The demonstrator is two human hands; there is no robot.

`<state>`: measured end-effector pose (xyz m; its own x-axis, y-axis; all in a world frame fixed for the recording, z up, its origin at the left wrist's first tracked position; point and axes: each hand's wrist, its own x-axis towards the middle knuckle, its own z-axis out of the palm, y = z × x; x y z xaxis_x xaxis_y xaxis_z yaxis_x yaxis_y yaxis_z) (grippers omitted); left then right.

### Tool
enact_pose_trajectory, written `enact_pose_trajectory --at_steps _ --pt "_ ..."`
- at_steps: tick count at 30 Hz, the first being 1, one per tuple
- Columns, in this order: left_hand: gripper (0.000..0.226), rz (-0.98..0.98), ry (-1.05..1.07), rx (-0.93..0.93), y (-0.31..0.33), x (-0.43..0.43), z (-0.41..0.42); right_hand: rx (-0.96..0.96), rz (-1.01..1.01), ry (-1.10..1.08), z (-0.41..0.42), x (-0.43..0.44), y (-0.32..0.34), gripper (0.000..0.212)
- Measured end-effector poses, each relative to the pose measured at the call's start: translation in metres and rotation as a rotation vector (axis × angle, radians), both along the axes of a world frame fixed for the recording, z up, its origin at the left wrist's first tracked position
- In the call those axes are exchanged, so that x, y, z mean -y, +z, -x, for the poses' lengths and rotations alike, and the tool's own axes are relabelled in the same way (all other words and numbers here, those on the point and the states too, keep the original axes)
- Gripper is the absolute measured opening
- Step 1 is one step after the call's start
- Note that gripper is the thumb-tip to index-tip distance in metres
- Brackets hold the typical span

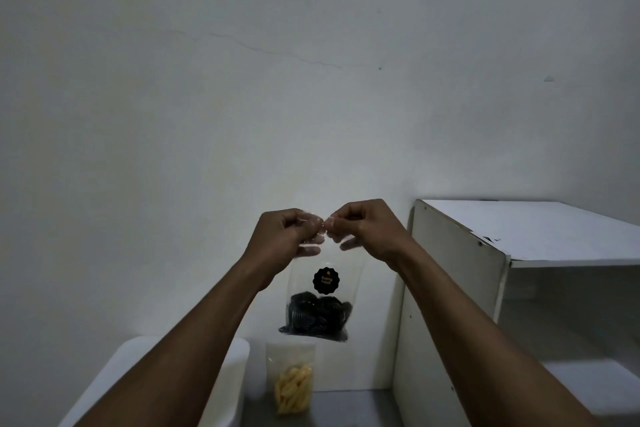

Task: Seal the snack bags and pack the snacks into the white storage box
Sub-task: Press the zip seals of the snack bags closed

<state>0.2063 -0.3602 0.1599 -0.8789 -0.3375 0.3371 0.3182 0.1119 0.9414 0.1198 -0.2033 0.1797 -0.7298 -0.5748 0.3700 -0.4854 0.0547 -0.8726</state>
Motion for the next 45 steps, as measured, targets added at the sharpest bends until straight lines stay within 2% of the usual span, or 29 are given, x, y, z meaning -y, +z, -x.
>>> enact_pose_trajectory --at_steps 3,6,11,13,17,20,26,31,34,39,45 --pt "0.011 0.025 0.113 -0.061 0.004 0.003 0.002 0.094 0.099 0.030 -0.001 -0.001 -0.003 0.018" --pt "0.013 -0.032 0.174 -0.088 0.007 0.008 0.003 0.180 0.143 0.064 0.002 -0.006 -0.004 0.014" --pt "0.017 -0.141 0.017 -0.027 0.009 0.008 -0.001 0.101 0.156 0.032 0.003 -0.008 0.002 0.008" --pt "0.019 -0.129 -0.021 0.003 0.010 0.008 -0.001 0.094 0.165 0.027 0.000 -0.008 0.003 0.008" --pt "0.010 -0.039 0.077 -0.060 0.013 0.006 0.001 0.133 0.173 0.044 -0.004 -0.009 0.001 0.019" --pt "0.010 -0.048 0.120 -0.098 0.012 0.005 0.001 0.156 0.164 0.074 -0.007 -0.010 -0.001 0.014" --pt "0.022 -0.135 0.023 -0.069 0.007 0.006 0.000 0.120 0.171 0.020 -0.006 -0.011 0.000 0.013" --pt "0.021 -0.123 0.082 -0.139 0.015 0.005 0.001 0.149 0.281 0.036 -0.006 -0.006 -0.009 0.016" --pt "0.023 -0.143 0.086 -0.155 0.019 0.008 0.003 0.180 0.278 0.068 -0.005 -0.008 -0.012 0.015" --pt "0.028 -0.137 0.008 -0.090 0.010 0.010 0.003 0.177 0.327 0.003 -0.002 -0.010 -0.015 0.016" --pt "0.017 -0.129 0.013 -0.023 -0.020 0.013 0.001 0.226 0.313 -0.007 -0.002 -0.012 -0.033 0.022"
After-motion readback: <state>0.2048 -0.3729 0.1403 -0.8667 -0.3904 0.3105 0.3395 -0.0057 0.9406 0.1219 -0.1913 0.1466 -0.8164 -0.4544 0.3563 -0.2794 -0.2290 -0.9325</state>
